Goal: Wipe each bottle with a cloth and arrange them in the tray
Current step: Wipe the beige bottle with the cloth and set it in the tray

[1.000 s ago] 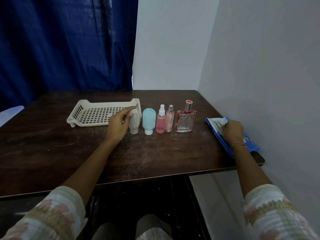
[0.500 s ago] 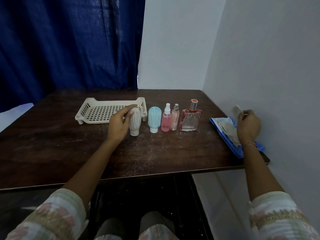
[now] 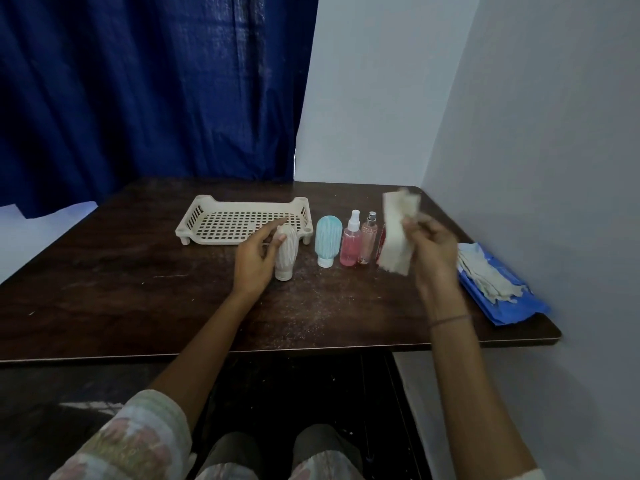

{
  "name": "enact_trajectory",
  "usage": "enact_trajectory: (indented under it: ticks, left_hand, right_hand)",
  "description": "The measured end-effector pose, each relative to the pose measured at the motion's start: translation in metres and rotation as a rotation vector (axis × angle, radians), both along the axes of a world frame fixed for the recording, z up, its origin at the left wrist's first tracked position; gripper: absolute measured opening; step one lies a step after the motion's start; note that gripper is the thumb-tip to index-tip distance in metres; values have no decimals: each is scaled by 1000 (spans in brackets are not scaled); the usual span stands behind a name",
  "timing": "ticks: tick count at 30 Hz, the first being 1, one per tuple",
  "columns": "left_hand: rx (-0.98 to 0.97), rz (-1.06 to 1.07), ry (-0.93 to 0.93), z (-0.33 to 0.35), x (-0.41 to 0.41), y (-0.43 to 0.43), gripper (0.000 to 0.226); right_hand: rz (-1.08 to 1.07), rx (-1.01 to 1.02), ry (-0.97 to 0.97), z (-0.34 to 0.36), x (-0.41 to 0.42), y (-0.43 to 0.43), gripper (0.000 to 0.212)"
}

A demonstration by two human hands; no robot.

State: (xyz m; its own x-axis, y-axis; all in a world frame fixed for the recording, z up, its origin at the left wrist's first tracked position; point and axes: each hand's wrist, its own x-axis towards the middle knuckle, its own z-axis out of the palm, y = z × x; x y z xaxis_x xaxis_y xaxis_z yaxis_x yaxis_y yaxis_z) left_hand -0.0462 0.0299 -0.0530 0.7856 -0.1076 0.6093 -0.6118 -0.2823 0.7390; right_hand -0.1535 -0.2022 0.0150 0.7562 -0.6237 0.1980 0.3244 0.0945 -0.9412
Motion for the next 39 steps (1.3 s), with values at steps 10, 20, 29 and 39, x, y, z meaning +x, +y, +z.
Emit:
enact_trajectory:
  ticks: [10, 20, 29, 39]
  left_hand:
    - [-72, -1, 41, -11, -2, 7, 36]
    - [-60, 57, 3, -17, 2, 11, 23]
    - [-54, 59, -44, -16, 0, 10, 23]
    - [-120, 89, -9, -12, -3, 10, 33]
  right_hand:
    - [-157, -719, -92, -13, 61, 106, 23]
    - [-20, -1296, -196, -42, 69, 137, 26]
    - [-10, -821, 11, -27, 81, 143, 16]
    - [144, -389, 232, -26, 92, 130, 16]
